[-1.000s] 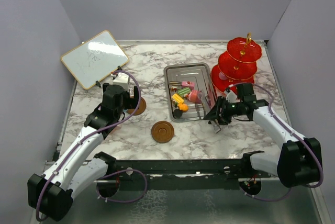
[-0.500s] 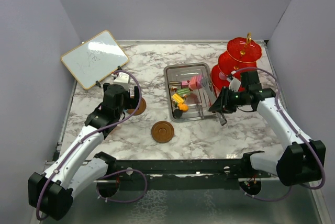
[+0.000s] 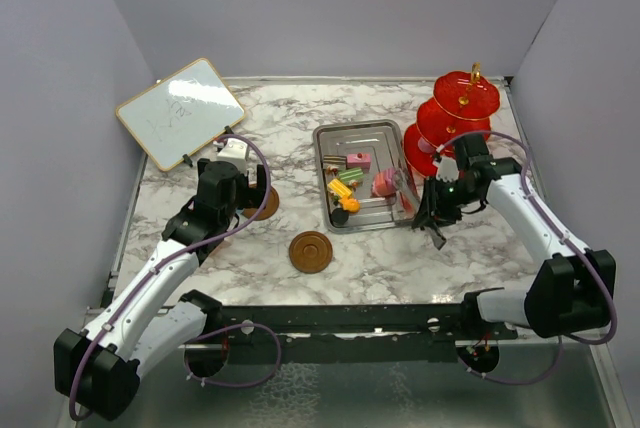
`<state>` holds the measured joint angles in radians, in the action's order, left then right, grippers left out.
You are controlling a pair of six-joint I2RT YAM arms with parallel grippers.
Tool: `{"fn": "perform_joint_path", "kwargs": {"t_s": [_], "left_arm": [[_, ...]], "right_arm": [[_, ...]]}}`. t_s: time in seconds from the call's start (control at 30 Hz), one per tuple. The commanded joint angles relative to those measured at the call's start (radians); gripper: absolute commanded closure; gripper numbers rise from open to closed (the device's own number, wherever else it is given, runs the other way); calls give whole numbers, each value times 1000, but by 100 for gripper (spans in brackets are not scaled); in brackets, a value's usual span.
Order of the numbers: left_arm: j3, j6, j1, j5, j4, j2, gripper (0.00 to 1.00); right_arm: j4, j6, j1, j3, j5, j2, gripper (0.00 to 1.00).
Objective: Serve the afternoon tea
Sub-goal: Adjust the dessert on the tray.
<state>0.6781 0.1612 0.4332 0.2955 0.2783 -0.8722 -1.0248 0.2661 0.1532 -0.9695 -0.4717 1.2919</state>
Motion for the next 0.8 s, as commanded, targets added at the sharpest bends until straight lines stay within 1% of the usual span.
{"fn": "perform_joint_path", "kwargs": {"t_s": [0.0,0.1,0.23,0.33,0.53,0.77], "left_arm": [[10,-5,-6,-21,-8,1,1],[9,-5,-6,-23,-8,0,1],[12,-5,-6,-30,-8,-5,1],[12,-4,-6,-28,-8,-4,1],[13,-2,-6,-34,-8,-7,1],[12,-1,-6,-36,-4,-3,1]], "right_arm": [[-42,-28,9,-44,137,27,85],[-59,-14,34,-76,227,45,85],[-108,0,106,-120,310,69,85],[-150,14,151,-154,408,75,85],[-224,45,242,-210,509,94,85],[-284,84,334,-257,597,164,85]]}}
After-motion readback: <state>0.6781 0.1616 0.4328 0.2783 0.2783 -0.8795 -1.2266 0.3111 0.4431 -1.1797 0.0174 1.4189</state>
